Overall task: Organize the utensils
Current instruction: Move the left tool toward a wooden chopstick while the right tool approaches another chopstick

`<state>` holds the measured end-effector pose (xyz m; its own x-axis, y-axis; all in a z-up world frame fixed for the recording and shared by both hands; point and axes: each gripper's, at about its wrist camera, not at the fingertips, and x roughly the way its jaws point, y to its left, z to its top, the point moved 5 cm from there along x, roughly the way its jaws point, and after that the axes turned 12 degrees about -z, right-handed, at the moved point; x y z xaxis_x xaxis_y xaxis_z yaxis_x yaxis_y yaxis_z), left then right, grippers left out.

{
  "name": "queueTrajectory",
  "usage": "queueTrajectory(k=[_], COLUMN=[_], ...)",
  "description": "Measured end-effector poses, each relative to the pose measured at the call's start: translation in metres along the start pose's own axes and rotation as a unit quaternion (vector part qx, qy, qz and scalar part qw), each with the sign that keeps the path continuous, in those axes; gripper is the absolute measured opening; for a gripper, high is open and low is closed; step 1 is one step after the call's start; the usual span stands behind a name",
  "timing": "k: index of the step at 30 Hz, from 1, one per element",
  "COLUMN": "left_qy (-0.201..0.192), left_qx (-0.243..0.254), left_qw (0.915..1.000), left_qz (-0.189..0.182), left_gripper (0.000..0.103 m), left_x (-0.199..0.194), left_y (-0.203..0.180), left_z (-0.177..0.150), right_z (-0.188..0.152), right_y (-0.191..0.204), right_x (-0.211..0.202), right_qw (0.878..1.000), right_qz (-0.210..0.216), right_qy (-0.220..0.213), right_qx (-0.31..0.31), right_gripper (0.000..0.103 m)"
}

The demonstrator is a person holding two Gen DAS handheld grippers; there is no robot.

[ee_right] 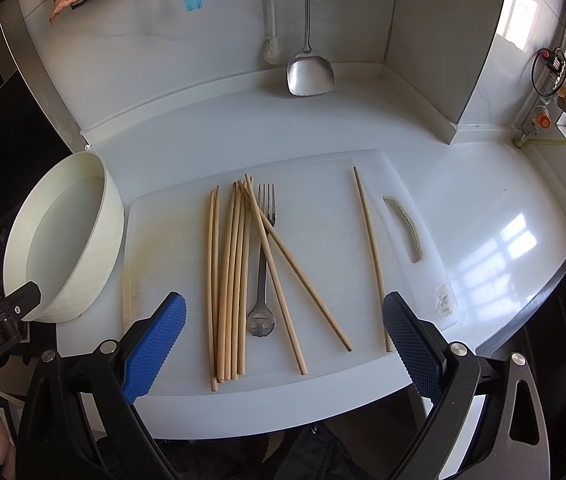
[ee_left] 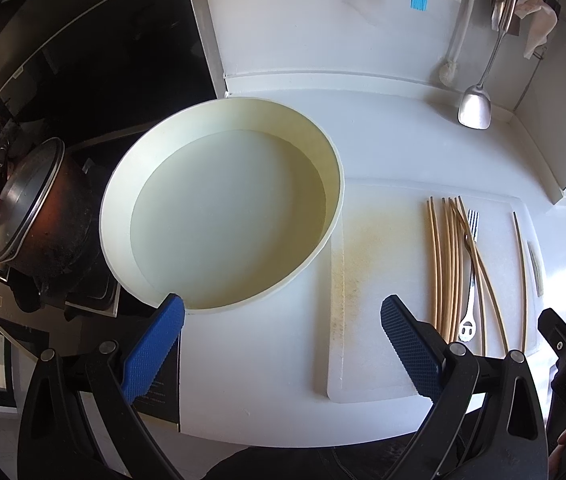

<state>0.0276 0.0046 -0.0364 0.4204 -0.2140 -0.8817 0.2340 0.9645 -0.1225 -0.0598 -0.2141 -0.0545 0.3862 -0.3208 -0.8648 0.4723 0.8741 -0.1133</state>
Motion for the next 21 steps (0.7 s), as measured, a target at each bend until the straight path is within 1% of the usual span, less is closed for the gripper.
queueTrajectory(k=[3,5,9,14,17,21], left_qy=[-0.011,-0.015,-0.019,-0.003,0.003,0.004], left_qx=[0.015,0.025,0.045,0.069,0.079,0.070], left_qw=[0.9998,0.9996,0.9983,0.9964,0.9957,0.9964], left_qz=[-0.002,-0.008,-0.031,-0.048,-0.048,-0.048], left_gripper=[0.097,0.097,0.097,0.097,0.097,0.097], left_x=[0.000,0.001,0.010,0.030,0.040,0.048], left_y=[0.002,0.002,-0.003,-0.014,-0.022,-0.030], left_z=[0.006,0.008,0.010,0.003,-0.002,-0.008], right_z=[-0.001,0.000,-0.005,-0.016,-0.021,-0.026], right_y=[-0.002,-0.002,-0.004,-0.006,-0.010,-0.022], right_x=[-0.003,-0.007,-0.013,-0.002,0.005,0.016], right_qw=[1.000,0.999,0.997,0.997,0.997,0.997], right_qz=[0.007,0.015,0.026,0.027,0.030,0.030], right_qy=[-0.015,-0.032,-0.062,-0.066,-0.070,-0.070], right_qx=[0.008,0.014,0.024,0.030,0.030,0.029], right_gripper=[0.094,0.094,0.094,0.094,0.094,0.094])
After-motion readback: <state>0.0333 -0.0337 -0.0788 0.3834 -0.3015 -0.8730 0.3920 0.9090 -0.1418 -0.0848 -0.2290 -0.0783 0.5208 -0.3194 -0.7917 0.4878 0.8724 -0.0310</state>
